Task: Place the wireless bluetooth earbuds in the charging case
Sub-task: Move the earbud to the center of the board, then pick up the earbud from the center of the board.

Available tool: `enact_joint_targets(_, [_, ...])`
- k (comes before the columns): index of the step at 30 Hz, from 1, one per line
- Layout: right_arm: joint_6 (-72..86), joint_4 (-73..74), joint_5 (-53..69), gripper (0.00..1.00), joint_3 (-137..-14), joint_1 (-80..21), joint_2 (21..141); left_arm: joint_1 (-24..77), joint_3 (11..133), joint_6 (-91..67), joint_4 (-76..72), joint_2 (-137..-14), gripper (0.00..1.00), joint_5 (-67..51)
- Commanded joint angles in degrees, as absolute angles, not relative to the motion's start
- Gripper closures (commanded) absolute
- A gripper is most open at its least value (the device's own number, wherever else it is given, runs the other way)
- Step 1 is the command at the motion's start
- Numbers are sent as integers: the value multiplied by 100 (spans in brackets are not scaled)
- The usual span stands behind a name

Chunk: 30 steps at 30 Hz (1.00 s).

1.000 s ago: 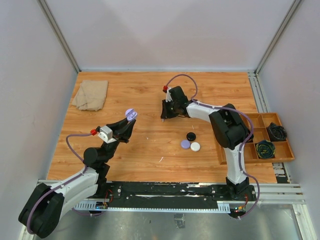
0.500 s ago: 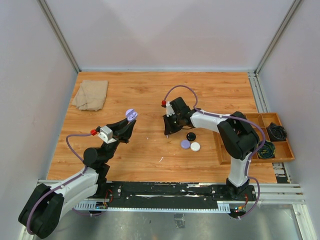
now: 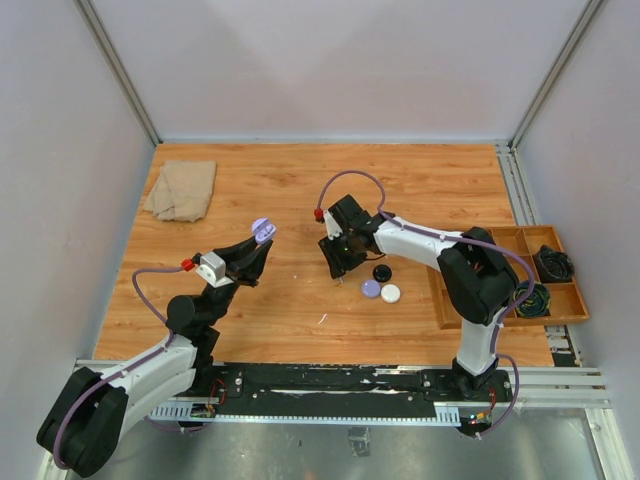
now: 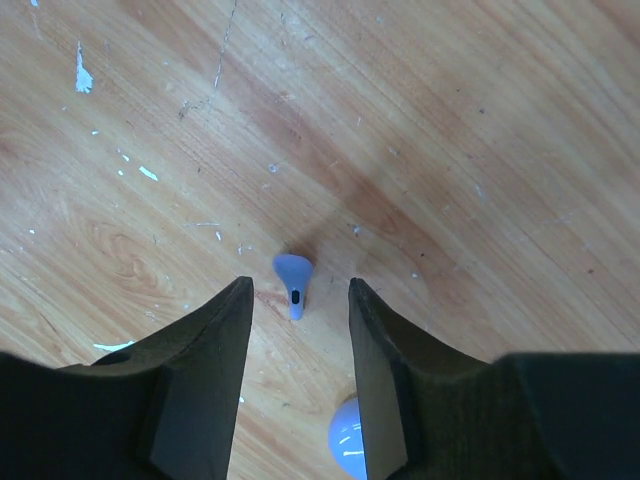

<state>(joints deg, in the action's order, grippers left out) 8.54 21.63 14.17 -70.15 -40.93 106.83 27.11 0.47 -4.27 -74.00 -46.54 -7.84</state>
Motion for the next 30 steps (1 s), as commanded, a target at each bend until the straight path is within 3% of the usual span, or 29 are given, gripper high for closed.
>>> enact_joint_targets(1, [1042,2946,748,54,-7407,-4242,10642,2681,-290,-378,-7506,-4644,100,-826])
enact_joint_targets(30, [1137,4122,177,53,-8705,-4688,11823,2681,-272,-387,-7484,-4647,100,-870])
